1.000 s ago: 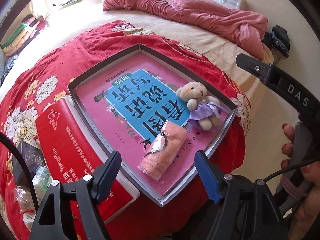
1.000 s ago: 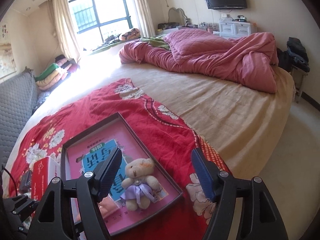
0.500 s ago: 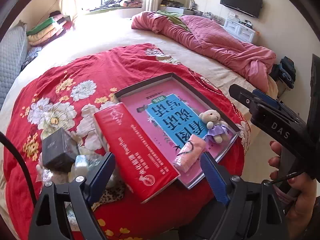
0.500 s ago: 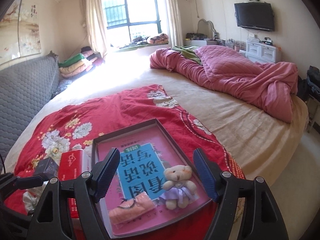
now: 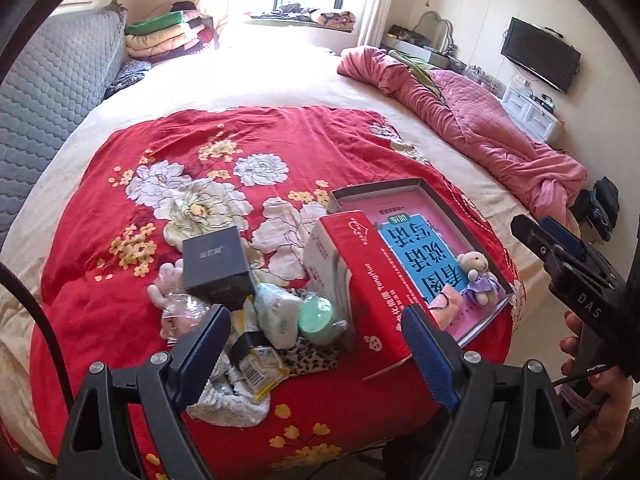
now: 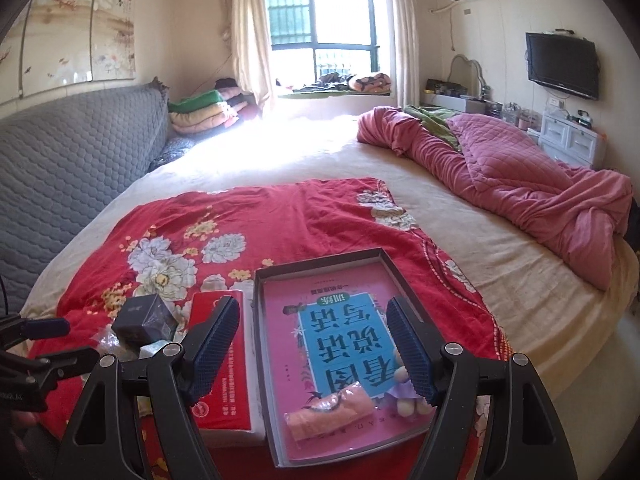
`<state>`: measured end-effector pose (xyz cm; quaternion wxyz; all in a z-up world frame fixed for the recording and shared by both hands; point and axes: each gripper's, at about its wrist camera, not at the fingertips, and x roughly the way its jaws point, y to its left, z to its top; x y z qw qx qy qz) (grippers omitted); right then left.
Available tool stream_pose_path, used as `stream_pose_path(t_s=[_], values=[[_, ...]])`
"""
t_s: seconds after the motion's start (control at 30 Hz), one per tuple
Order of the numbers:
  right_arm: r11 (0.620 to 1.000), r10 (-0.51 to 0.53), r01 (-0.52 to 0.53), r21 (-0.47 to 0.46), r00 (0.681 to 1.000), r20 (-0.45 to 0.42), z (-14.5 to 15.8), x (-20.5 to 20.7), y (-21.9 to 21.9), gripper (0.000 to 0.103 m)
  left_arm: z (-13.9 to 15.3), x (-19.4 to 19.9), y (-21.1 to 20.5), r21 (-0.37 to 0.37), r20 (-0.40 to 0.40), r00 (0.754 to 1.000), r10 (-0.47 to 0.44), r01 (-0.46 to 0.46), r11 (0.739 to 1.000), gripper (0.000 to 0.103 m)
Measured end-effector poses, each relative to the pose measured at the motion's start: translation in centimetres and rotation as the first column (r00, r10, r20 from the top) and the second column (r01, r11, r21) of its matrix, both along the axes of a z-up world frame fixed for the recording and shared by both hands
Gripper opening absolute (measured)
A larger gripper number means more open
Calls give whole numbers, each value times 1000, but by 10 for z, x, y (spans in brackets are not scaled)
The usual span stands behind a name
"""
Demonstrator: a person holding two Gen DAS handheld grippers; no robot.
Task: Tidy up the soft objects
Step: 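Move both tools back toward the remaining pile of items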
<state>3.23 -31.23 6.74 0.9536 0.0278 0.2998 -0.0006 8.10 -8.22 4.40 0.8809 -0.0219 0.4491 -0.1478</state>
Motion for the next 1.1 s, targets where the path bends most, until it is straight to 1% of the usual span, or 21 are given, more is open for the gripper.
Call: stream_pose_path(t_s=[0.07, 0.17, 0.23, 0.3, 0.4, 0.47, 0.57, 0.77, 0.87, 1.0, 1.1], values=[[999, 30, -30, -13, 1000, -1, 3, -1, 11, 77, 3, -3, 17, -8, 3, 1000, 23, -23, 1000, 87], [996, 75, -74, -42, 997, 6, 7, -4, 29, 77, 6, -8, 42, 3, 23, 997, 67, -67, 998, 87], [993, 107, -107, -52, 994, 5, 8, -4, 41, 77, 4, -11, 59, -10, 13, 995, 96, -95, 995, 88], [990, 131, -131, -60, 991, 0, 8, -5, 52, 77, 1, -13, 78, -25, 2, 992, 124, -124, 992, 88], [981, 176, -177, -78, 984, -8, 6, -6, 70, 77, -8, -17, 106, -12, -12, 984, 180, -180, 984, 88], [973, 209, -210, -91, 978, -20, 4, -6, 83, 77, -14, -21, 122, -23, -24, 979, 203, -204, 979, 88], [960, 255, -258, -111, 966, -42, -1, -7, 103, 77, -23, -30, 138, -15, -39, 975, 219, -220, 975, 88], [925, 340, -350, -150, 937, -84, -11, -8, 138, 77, -38, -38, 139, 12, -60, 978, 199, -199, 980, 88], [907, 367, -383, -172, 923, -119, -20, -6, 147, 77, -49, -36, 132, -9, -90, 980, 177, -178, 984, 88], [891, 384, -411, -193, 909, -164, -33, -4, 153, 77, -59, -35, 119, 6, -88, 983, 158, -158, 987, 88], [871, 390, -428, -240, 901, -190, -44, -3, 161, 77, -68, -33, 114, 4, -99, 984, 151, -151, 989, 88]])
